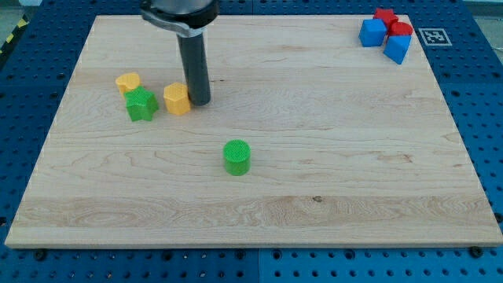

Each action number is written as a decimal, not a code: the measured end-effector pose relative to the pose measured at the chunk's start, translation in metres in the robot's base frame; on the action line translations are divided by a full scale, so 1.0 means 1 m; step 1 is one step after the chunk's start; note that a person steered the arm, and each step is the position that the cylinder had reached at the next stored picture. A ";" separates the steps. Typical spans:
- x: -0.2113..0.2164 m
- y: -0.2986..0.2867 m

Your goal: Push the green circle to the right of the green star

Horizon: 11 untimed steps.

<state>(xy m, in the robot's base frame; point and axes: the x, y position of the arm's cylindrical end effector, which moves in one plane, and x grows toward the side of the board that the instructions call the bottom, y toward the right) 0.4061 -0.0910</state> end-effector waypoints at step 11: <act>0.181 0.114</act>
<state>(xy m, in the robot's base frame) 0.5872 0.0229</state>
